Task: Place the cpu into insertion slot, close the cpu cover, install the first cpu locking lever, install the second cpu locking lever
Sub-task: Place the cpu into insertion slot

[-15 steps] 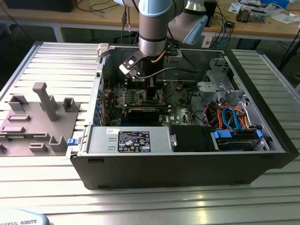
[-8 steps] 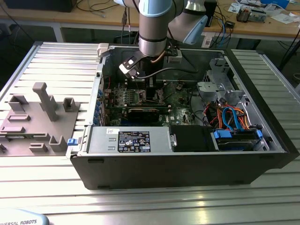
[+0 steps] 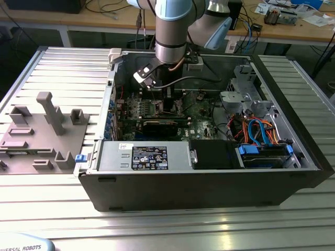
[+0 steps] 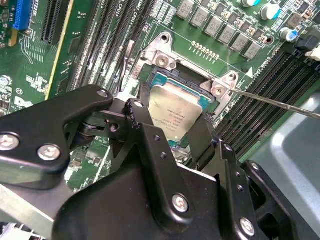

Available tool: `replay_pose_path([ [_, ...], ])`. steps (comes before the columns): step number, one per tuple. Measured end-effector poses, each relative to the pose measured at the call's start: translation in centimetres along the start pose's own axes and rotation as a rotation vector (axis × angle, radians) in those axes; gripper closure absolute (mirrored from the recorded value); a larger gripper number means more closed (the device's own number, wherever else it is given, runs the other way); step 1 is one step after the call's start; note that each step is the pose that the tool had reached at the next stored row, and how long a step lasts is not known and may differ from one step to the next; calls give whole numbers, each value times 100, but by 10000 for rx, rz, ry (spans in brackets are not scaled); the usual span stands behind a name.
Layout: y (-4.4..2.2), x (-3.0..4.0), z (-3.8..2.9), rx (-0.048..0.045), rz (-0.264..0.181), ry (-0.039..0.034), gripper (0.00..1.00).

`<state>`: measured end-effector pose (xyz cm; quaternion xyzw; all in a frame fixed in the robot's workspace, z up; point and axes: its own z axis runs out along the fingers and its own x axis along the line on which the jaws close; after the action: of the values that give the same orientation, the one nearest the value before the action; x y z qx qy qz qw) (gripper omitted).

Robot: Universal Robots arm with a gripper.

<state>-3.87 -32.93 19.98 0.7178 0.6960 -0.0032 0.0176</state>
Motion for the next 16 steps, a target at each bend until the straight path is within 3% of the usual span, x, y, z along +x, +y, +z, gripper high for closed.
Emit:
replay_pose_path([
  [6, 0, 1, 2, -1, 2, 15, 46],
  [8, 0, 1, 1, -1, 1, 16, 38],
  [16, 2, 10, 0, -1, -19, 12, 38],
])
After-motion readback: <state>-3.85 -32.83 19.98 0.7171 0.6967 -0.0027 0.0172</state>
